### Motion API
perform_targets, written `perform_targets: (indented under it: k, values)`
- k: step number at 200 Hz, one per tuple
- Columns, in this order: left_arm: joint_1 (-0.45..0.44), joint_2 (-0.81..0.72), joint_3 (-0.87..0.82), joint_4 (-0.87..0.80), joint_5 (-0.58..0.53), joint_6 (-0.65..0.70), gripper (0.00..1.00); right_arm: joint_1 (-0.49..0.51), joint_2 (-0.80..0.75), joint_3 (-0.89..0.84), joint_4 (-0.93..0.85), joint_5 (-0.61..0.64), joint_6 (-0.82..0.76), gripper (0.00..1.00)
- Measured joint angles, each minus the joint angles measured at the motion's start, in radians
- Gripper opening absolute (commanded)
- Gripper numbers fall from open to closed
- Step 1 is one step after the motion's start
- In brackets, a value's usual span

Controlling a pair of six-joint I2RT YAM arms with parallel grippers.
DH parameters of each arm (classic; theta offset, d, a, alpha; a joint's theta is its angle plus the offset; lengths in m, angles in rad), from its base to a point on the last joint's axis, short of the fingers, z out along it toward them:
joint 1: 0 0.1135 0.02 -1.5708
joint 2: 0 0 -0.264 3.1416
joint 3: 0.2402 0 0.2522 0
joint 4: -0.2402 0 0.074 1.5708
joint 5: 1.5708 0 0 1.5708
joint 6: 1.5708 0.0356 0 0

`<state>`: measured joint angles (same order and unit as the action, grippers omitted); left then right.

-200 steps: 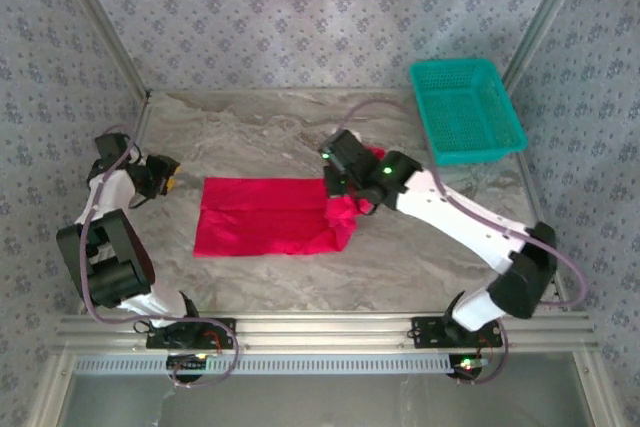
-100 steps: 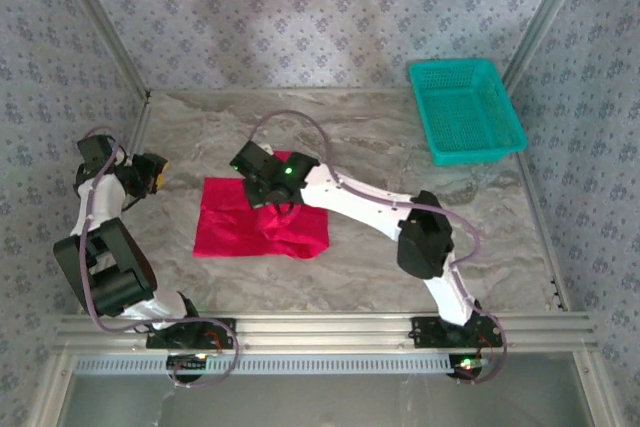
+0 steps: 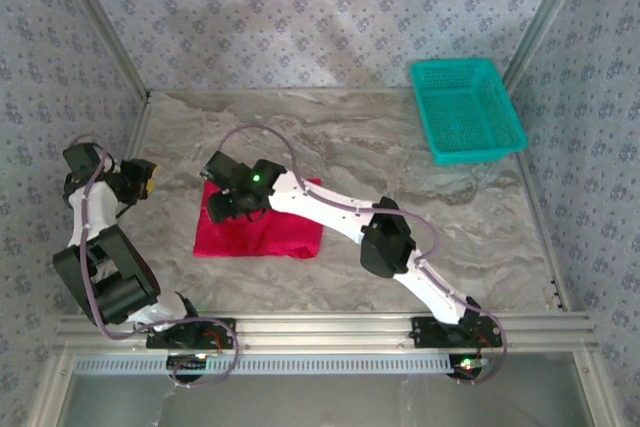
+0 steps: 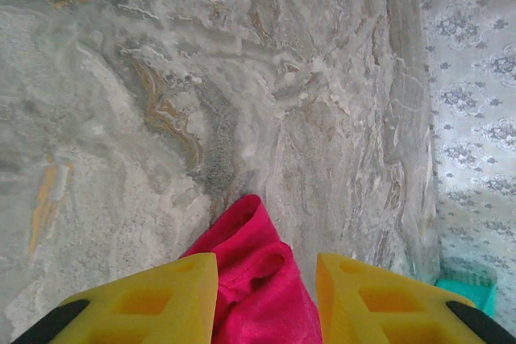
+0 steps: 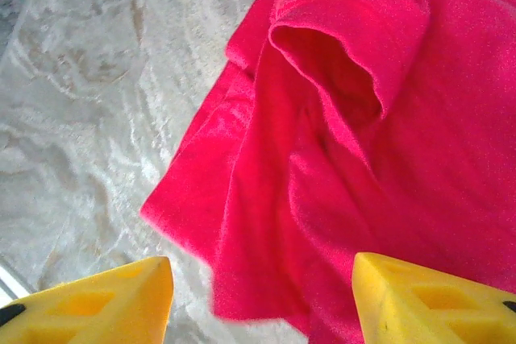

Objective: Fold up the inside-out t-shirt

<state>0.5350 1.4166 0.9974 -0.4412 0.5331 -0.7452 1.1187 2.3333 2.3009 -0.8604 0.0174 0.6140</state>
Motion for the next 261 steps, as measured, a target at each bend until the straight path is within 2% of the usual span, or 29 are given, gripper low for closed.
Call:
perform_targets:
  k: [20, 40, 55, 65, 83, 103, 151, 171, 190, 218, 239, 261]
  values:
    - [-0.043, -0.033, -0.013, -0.006, -0.017, 0.007, 0.37, -0.004, -0.167, -0.212, 0.031, 0.007, -0.002, 0.56]
    - [-0.174, -0.056, -0.013, -0.020, -0.054, 0.026, 0.39, -0.050, -0.361, -0.461, 0.110, 0.004, 0.005, 0.33]
    - [-0.304, -0.069, -0.013, -0.039, -0.087, 0.037, 0.39, -0.125, -0.470, -0.604, 0.172, -0.003, 0.004, 0.16]
    - [-0.386, -0.076, -0.013, -0.049, -0.104, 0.037, 0.39, -0.191, -0.508, -0.676, 0.221, -0.010, 0.005, 0.08]
    - [-0.528, -0.082, -0.013, -0.052, -0.140, 0.023, 0.39, -0.295, -0.510, -0.758, 0.300, -0.031, 0.018, 0.06]
    - [-0.662, -0.081, -0.013, -0.035, -0.168, -0.013, 0.37, -0.364, -0.452, -0.797, 0.359, -0.070, 0.026, 0.04]
    - [-0.954, -0.028, -0.031, 0.116, -0.246, -0.165, 0.35, -0.389, -0.226, -0.767, 0.405, -0.124, 0.055, 0.00]
    - [-1.056, 0.024, -0.089, 0.207, -0.259, -0.233, 0.35, -0.405, -0.201, -0.761, 0.417, -0.136, 0.079, 0.00]
    - [-1.082, 0.085, -0.144, 0.253, -0.261, -0.274, 0.34, -0.414, -0.199, -0.764, 0.421, -0.138, 0.094, 0.00]
    - [-1.041, 0.102, -0.232, 0.258, -0.274, -0.286, 0.33, -0.415, -0.199, -0.764, 0.420, -0.129, 0.105, 0.00]
    - [-0.951, 0.023, -0.323, 0.239, -0.281, -0.282, 0.33, -0.417, -0.199, -0.764, 0.419, -0.127, 0.111, 0.00]
    - [-0.793, -0.145, -0.396, 0.155, -0.288, -0.245, 0.34, -0.419, -0.199, -0.764, 0.417, -0.126, 0.113, 0.00]
